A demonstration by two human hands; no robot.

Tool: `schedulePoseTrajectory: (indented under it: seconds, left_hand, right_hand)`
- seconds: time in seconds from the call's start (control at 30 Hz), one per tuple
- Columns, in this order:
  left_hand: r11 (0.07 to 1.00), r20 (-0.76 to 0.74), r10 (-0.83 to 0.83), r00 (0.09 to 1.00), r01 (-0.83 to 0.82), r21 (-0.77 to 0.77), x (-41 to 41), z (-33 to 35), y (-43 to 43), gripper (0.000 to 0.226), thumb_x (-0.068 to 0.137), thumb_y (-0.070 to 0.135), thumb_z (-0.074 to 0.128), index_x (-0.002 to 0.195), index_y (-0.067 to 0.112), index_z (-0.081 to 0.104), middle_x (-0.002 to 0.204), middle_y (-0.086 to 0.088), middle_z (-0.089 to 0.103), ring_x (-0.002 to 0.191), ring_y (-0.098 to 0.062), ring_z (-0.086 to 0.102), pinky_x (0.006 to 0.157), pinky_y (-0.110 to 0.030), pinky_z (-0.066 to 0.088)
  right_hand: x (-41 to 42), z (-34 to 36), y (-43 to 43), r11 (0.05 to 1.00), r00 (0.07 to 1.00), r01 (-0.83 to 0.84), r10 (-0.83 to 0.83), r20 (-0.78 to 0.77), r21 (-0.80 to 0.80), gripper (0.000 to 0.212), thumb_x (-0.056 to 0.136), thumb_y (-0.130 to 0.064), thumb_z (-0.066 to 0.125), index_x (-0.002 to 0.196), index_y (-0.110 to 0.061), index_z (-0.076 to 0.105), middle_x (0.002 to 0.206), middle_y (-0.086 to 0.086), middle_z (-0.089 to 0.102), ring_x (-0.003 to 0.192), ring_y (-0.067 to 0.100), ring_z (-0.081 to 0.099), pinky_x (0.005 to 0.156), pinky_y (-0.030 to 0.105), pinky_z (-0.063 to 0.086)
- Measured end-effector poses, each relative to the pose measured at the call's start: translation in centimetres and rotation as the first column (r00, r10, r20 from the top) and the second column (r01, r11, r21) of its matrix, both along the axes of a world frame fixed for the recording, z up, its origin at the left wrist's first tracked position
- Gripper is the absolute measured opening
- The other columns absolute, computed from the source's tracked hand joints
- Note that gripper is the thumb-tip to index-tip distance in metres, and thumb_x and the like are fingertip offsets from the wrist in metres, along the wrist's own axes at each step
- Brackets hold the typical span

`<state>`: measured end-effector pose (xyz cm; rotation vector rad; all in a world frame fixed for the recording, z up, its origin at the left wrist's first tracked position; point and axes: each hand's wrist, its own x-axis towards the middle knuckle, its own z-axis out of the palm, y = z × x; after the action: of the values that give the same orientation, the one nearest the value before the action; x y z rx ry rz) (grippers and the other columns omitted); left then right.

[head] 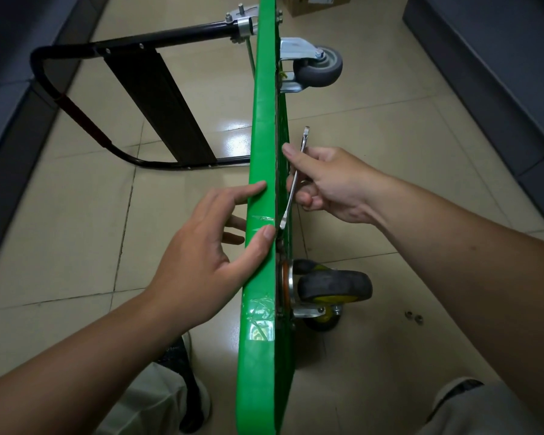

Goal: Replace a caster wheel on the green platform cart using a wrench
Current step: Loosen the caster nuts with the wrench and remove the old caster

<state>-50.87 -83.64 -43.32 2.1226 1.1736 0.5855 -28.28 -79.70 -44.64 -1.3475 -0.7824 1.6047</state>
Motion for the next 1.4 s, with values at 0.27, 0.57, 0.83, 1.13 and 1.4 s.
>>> schedulePoseTrajectory:
  seconds: [0.27, 0.57, 0.83, 1.13, 1.4]
  left_hand:
    - [1.000, 0.016, -0.001, 1.000, 0.001, -0.022, 0.0, -0.1, -0.1, 0.058, 0.092, 0.063, 0.053, 0.147, 0.046, 0.046, 0.132, 0.026, 0.051, 0.112, 0.003, 0.060, 0.071, -0.043, 0.062]
    - [1.000, 0.009, -0.002, 1.000, 0.002, -0.015, 0.0, -0.1, -0.1, 0.058, 0.091, 0.065, 0.053, 0.146, 0.047, 0.047, 0.130, 0.025, 0.052, 0.112, 0.004, 0.060, 0.072, -0.041, 0.062]
    - [1.000, 0.011, 0.001, 1.000, -0.001, -0.009, -0.1, -0.3, 0.0, 0.058, 0.092, 0.065, 0.053, 0.146, 0.047, 0.047, 0.130, 0.025, 0.052, 0.112, 0.004, 0.059, 0.074, -0.043, 0.062]
    - [1.000, 0.040, -0.014, 0.999, 0.014, -0.007, -0.2, -0.4, 0.0, 0.058, 0.092, 0.065, 0.054, 0.147, 0.046, 0.047, 0.130, 0.025, 0.054, 0.112, 0.002, 0.061, 0.083, -0.035, 0.061]
    - [0.999, 0.045, -0.047, 0.998, 0.048, -0.013, -0.4, -0.6, 0.2, 0.040, 0.092, 0.058, 0.053, 0.130, 0.044, 0.053, 0.122, 0.017, 0.057, 0.107, 0.002, 0.062, 0.084, -0.028, 0.058]
  right_hand:
    - [-0.3, -0.7, 0.1, 0.999, 0.997, 0.048, -0.049, 0.061, 0.024, 0.044, 0.100, -0.038, 0.062, 0.122, 0.000, 0.058, 0.081, 0.017, 0.059, 0.041, 0.010, 0.047, 0.033, 0.018, 0.031]
    - [-0.6, -0.3, -0.1, 0.996, 0.988, 0.064, -0.071, 0.139, 0.055, 0.028, 0.104, -0.036, 0.056, 0.101, -0.008, 0.056, 0.068, 0.009, 0.062, 0.039, 0.009, 0.052, 0.034, 0.019, 0.039]
    - [-1.1, -0.3, -0.6, 0.996, 0.992, 0.002, -0.013, 0.122, 0.089, 0.041, 0.104, -0.034, 0.057, 0.119, 0.004, 0.058, 0.065, 0.006, 0.063, 0.040, 0.011, 0.057, 0.035, 0.019, 0.042]
    - [-1.5, 1.5, -2.7, 0.940, 0.939, -0.047, -0.073, 0.335, 0.337, 0.022, 0.107, -0.034, 0.049, 0.101, -0.015, 0.059, 0.067, 0.003, 0.068, 0.047, 0.022, 0.063, 0.042, 0.028, 0.049]
    - [-3.8, 5.4, -8.3, 0.698, 0.694, -0.434, -0.145, 0.706, 0.569, 0.012, 0.106, -0.030, 0.053, 0.102, -0.019, 0.054, 0.077, -0.011, 0.053, 0.066, 0.004, 0.056, 0.062, 0.025, 0.047]
